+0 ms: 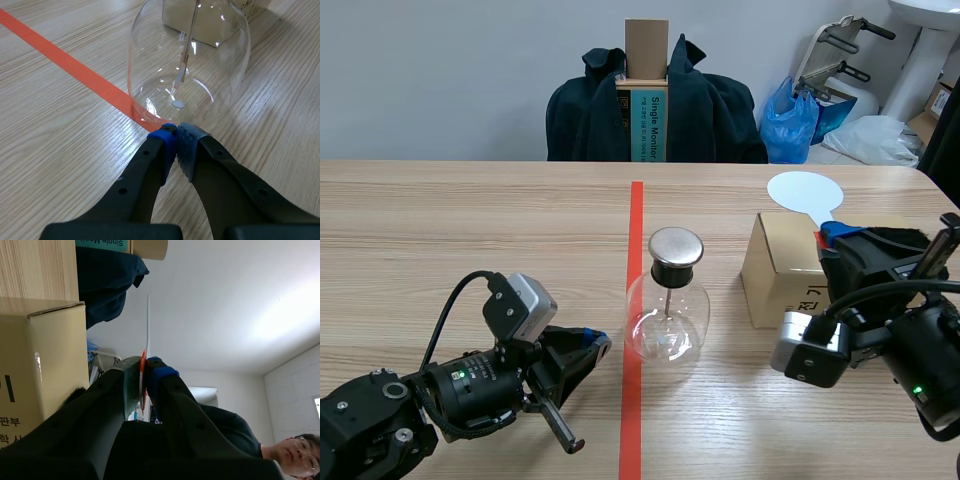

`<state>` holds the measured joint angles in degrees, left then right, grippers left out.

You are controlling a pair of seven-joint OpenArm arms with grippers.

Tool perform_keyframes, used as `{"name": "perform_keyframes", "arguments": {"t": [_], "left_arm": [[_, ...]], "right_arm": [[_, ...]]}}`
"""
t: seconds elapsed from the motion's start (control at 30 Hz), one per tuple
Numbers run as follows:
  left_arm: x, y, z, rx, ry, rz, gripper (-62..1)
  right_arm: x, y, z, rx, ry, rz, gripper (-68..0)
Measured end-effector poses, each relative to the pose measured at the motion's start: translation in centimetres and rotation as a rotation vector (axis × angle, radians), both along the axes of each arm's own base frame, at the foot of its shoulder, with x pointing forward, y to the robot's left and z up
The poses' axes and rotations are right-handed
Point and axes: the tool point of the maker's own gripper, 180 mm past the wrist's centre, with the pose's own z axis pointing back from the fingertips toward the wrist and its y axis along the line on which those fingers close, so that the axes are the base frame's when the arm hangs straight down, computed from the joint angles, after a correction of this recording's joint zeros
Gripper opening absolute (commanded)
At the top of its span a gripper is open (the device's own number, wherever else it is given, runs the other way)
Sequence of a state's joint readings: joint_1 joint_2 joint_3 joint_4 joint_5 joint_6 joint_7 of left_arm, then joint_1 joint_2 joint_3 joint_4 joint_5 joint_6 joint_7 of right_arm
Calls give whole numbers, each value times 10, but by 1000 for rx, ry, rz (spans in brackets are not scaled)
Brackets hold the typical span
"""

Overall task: Do the electroscope experiment.
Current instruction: 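Move the plate toward and away from the electroscope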

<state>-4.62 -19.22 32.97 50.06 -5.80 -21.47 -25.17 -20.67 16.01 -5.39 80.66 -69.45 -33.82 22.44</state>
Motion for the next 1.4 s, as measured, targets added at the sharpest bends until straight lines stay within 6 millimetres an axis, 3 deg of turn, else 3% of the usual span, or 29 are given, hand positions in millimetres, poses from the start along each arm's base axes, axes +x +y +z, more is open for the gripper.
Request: {"name": "perform_keyframes", "arguments": {"t": [0.1, 0.33, 0.73, 1.03, 1.4], "left_arm": [[0, 0, 0, 0, 0, 0, -592], [0, 0, 0, 0, 0, 0, -592], [0, 0, 0, 0, 0, 0, -592], [0, 0, 0, 0, 0, 0, -592], [0, 0, 0, 0, 0, 0, -592]], "right_arm": [[-1, 2, 0, -1, 1, 13, -667], [-14, 28, -3, -12, 12, 176, -667], [-46, 69, -8, -34, 33, 465, -667], [-59, 79, -10, -39, 39, 554, -667], [-60, 80, -10, -40, 40, 565, -667]]}}
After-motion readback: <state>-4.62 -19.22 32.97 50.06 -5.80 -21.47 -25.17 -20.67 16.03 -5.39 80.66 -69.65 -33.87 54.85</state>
